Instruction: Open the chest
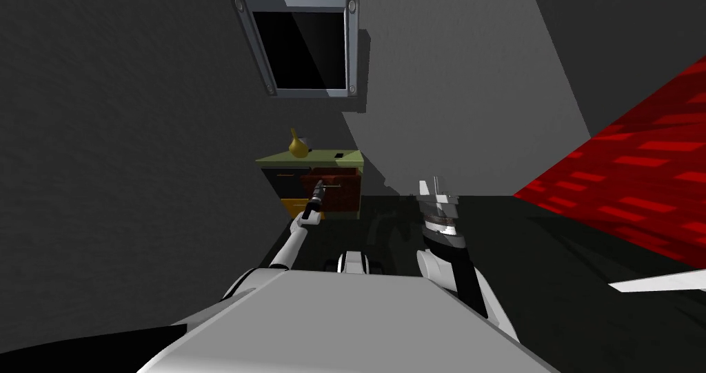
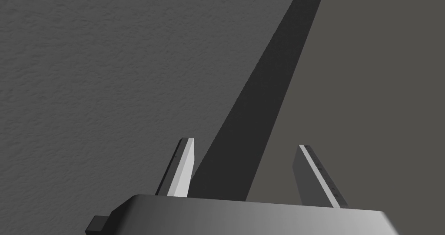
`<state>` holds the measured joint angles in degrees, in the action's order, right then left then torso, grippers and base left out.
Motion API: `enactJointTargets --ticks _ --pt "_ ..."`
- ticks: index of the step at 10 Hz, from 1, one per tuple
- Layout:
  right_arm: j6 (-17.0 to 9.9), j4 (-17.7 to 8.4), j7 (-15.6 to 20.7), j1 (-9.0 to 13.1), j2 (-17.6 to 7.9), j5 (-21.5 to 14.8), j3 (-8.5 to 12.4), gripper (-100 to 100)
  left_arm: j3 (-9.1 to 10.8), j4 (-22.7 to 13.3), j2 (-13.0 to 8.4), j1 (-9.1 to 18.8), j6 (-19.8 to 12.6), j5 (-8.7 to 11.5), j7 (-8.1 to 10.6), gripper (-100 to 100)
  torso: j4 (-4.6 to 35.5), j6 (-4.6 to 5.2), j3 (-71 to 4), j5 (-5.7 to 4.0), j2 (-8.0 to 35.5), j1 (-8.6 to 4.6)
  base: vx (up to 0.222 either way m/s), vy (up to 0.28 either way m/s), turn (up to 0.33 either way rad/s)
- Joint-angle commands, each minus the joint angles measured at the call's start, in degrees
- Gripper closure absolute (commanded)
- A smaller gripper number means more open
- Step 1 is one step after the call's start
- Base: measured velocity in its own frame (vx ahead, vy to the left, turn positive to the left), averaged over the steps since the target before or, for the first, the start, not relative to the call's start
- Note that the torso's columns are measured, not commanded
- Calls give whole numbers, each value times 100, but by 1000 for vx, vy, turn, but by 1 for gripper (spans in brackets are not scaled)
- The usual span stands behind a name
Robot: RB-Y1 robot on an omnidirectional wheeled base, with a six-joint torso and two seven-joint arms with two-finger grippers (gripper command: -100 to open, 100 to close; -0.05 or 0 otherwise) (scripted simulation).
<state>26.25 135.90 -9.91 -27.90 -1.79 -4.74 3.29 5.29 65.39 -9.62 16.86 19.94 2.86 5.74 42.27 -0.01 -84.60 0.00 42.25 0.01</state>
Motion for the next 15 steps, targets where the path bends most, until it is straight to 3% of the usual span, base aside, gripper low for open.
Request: enactJointTargets --ticks 1,5,6,13,15 --pt "0 0 0 0 0 0 0 0 37 -468 -59 446 40 82 -63 -100 2 1 4 -1 6 -4 -89 -5 24" --pt "0 0 0 0 0 0 0 0 63 -1062 -108 1048 103 140 -100 -100 -1 0 -1 0 -2 0 -58 -2 13" --pt "0 0 0 0 0 0 0 0 63 -1201 -108 1082 103 140 -100 -100 1 1 2 0 2 -1 -33 3 -3" --pt "0 0 0 0 0 0 0 0 139 -2499 -257 2260 292 315 -209 -100 15 -9 6 -6 8 -1 -61 1 15" --pt "0 0 0 0 0 0 0 0 135 -2479 -237 2214 248 312 -212 -100 23 -3 17 -8 23 -6 -18 1 1"
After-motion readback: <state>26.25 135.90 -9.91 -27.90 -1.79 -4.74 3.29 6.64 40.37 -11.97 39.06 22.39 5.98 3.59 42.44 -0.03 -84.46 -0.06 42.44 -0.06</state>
